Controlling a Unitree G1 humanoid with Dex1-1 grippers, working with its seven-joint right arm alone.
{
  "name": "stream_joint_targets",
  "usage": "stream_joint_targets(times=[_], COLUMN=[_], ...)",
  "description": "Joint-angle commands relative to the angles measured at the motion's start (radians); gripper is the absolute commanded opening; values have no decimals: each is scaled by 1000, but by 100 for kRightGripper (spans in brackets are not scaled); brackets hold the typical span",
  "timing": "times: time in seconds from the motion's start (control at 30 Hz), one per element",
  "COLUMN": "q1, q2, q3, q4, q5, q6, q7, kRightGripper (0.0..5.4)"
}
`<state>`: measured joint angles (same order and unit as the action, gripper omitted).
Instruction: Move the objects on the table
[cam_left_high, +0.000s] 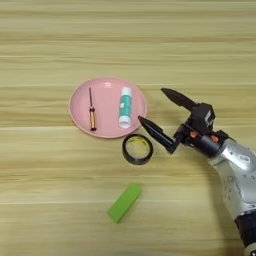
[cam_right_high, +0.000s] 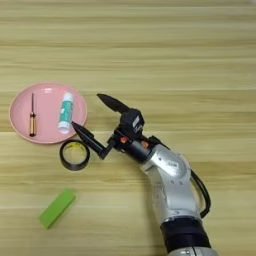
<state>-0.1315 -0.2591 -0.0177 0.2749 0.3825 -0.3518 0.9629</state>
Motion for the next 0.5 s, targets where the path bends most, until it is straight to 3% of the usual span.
stream_joint_targets(times=[0.03,0.5], q1=[-77,-101], q2=[-11,-20], q3=[-50,-52], q4=[-90,-198], q5=[44,33], q6=[50,168], q7=[-66,-125], kRightGripper=[536,536])
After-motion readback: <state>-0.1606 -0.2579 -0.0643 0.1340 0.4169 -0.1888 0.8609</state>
